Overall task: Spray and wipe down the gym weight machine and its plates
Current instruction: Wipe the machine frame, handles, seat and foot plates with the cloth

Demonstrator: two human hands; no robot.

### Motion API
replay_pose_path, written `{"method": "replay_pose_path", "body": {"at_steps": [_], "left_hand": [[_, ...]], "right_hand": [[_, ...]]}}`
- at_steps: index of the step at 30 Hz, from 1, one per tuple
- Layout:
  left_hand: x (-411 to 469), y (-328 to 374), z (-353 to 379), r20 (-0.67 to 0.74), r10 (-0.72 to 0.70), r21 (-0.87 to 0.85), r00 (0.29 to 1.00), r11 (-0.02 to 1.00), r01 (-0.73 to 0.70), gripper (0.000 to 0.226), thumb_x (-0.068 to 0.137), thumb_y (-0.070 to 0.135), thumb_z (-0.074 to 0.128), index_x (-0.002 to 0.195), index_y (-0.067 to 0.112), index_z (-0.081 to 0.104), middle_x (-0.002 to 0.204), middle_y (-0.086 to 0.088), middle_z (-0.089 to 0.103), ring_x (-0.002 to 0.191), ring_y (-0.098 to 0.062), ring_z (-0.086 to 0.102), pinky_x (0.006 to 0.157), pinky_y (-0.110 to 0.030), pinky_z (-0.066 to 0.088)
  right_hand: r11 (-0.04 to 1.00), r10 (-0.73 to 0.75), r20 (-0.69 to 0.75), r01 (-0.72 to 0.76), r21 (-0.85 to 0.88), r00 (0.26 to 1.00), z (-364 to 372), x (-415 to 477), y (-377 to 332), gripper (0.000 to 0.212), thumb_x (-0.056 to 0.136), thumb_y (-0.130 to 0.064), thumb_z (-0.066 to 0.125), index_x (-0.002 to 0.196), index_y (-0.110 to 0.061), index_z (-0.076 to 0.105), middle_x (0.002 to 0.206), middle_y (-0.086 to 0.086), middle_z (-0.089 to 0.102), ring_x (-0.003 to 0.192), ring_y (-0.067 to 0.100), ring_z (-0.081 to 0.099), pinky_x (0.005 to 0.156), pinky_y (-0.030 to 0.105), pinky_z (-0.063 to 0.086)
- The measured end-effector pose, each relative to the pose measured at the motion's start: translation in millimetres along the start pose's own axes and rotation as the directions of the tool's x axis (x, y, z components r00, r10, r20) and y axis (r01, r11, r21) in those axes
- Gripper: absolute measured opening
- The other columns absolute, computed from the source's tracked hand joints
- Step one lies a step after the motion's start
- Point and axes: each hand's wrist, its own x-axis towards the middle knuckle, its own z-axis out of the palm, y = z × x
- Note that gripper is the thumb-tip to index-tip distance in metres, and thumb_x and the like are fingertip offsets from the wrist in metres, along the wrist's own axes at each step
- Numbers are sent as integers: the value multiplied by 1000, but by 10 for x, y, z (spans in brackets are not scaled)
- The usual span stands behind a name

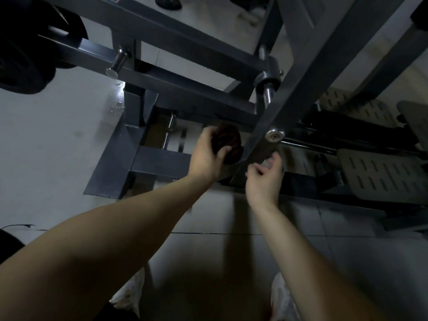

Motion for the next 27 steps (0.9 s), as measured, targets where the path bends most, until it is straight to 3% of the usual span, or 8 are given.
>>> {"method": "replay_pose_path", "body": {"at_steps": [2, 5, 7, 9, 14, 18, 23, 27], "left_hand": [[-27, 107, 175, 84, 87, 2, 993, 996, -88, 33, 99, 28, 62, 131, 23, 57, 122, 7, 63, 113, -8, 58, 100, -35, 52], [-123, -80, 410, 82, 199, 76, 977, 976, -205, 28, 100, 25, 57, 128, 21, 58, 125, 4, 59, 117, -12, 54, 102, -37, 48], [-136, -336, 431, 76, 237, 184, 969, 951, -247, 31, 98, 15, 57, 129, 19, 57, 131, 2, 56, 124, -14, 48, 107, -38, 45], [-84, -628, 342, 79, 117, 242, 990, 961, -132, 35, 98, 12, 58, 131, 22, 56, 133, 1, 55, 127, -16, 47, 110, -37, 43], [-8, -1028, 153, 38, -194, 251, 980, 951, 178, 33, 100, 10, 53, 128, 27, 58, 128, 1, 61, 120, -16, 56, 110, -41, 46], [-34, -414, 457, 2, 2, 94, 1000, 996, -2, 37, 102, 12, 53, 136, 26, 55, 137, 6, 59, 126, -2, 50, 111, -27, 40], [165, -181, 460, 118, 214, 120, 970, 966, -228, 35, 102, 17, 54, 136, 24, 54, 128, 4, 64, 119, -14, 59, 101, -31, 49], [141, -691, 176, 206, -69, 313, 976, 950, 1, 38, 99, 22, 59, 134, 34, 53, 130, 4, 61, 118, -13, 57, 105, -37, 49]], "right_hand": [[999, -40, -5, 40, -12, 999, 54, 26, 29, 78, 92, -5, 67, 159, -17, 29, 128, 4, 50, 106, 1, 63, 102, 37, 54], [997, -74, -17, 74, -25, 997, 83, 33, 96, 76, 94, -9, 64, 159, -25, 28, 129, 10, 55, 100, -13, 61, 98, 13, 48], [997, -81, -38, 82, 14, 996, 101, 41, 155, 76, 94, -10, 64, 158, -32, 29, 131, 10, 54, 99, 1, 69, 100, 31, 55], [997, -80, -28, 79, -8, 996, 112, 42, 182, 78, 94, -7, 66, 158, -33, 28, 131, 7, 51, 101, 8, 69, 102, 35, 55], [994, -102, -21, 102, -30, 995, 99, 61, 150, 80, 92, 1, 66, 158, -27, 31, 131, -2, 41, 95, 3, 65, 88, 11, 51], [994, -105, -42, 104, -16, 994, 125, 56, 123, 76, 91, -1, 69, 156, -21, 35, 130, -1, 39, 92, 3, 63, 79, 3, 48], [995, -100, -55, 99, -19, 994, 162, 47, 113, 75, 89, 1, 70, 155, -16, 36, 131, 4, 40, 90, 3, 63, 78, 3, 48], [996, -84, -14, 84, -39, 996, 110, 46, 134, 76, 90, 1, 68, 155, -21, 35, 126, -2, 39, 93, -8, 58, 77, -4, 42]]}}
